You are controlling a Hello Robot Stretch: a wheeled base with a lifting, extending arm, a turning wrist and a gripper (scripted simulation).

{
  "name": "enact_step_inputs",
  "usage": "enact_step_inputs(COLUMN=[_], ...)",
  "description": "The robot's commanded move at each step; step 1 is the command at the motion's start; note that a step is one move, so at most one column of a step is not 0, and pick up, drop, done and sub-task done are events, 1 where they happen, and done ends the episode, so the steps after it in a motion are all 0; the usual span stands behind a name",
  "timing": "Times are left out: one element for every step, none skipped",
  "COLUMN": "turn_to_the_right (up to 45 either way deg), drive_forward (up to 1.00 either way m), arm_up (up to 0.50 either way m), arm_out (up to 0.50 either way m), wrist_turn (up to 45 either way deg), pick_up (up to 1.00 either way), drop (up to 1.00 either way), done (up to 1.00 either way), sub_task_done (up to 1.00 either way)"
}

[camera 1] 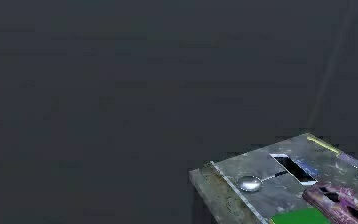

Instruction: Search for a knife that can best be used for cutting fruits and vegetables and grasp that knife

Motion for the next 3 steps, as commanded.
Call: enact_step_inputs(turn_to_the_right=[-42.0, 21.0, 0.0], drive_forward=[0.00, 0.00, 0.25], arm_up=[0.00, 0.00, 0.00], arm_out=[0.00, 0.00, 0.00], wrist_turn=[0.0, 0.0, 0.0], pick_up=[0.00, 0.00, 0.00], drop=[0.00, 0.00, 0.00], done=[0.00, 0.00, 0.00], sub_task_done=[0.00, 0.00, 0.00])
